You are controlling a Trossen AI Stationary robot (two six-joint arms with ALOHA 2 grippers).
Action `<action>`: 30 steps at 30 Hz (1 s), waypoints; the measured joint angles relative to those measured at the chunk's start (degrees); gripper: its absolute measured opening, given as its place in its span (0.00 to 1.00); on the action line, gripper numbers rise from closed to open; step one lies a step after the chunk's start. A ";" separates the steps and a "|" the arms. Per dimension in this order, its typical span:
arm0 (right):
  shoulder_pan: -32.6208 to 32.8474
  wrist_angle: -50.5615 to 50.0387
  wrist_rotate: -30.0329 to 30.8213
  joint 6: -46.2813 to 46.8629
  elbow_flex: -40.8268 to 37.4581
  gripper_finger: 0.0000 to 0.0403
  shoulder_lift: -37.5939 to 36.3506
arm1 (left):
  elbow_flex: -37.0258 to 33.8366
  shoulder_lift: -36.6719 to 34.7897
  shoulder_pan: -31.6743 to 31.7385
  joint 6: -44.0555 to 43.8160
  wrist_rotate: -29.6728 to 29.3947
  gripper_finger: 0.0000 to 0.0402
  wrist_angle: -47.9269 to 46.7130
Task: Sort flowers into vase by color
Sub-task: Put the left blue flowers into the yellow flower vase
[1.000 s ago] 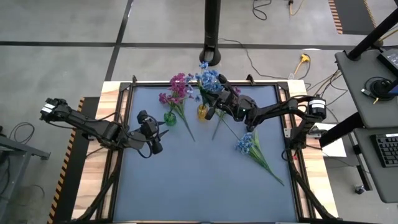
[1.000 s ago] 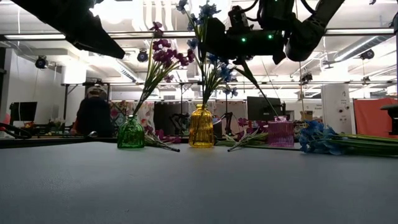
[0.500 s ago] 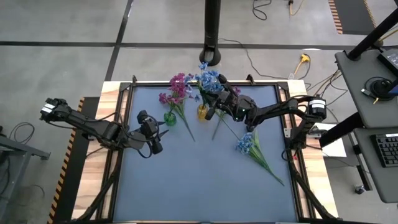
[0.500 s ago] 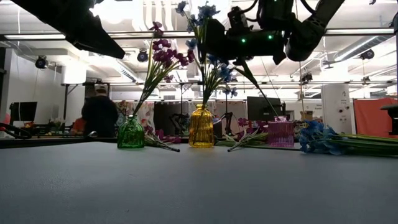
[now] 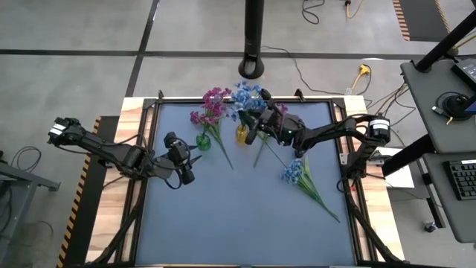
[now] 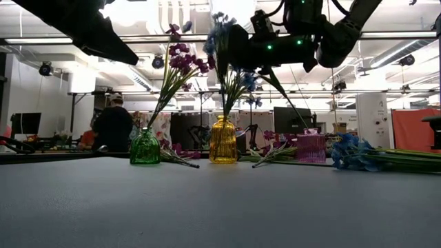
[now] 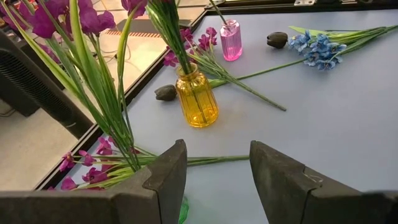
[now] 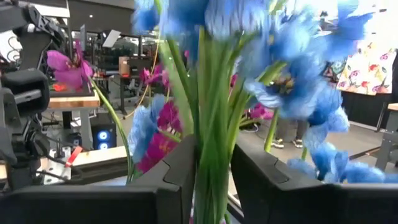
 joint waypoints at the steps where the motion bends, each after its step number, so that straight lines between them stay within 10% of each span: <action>1: 0.00 -0.46 0.02 0.16 0.02 0.24 0.00 | 0.00 0.02 -0.01 0.00 -0.02 0.40 0.01; 30: 0.94 -5.14 0.02 3.32 0.02 0.54 -0.59 | 0.00 0.00 0.00 -0.15 0.00 0.40 0.00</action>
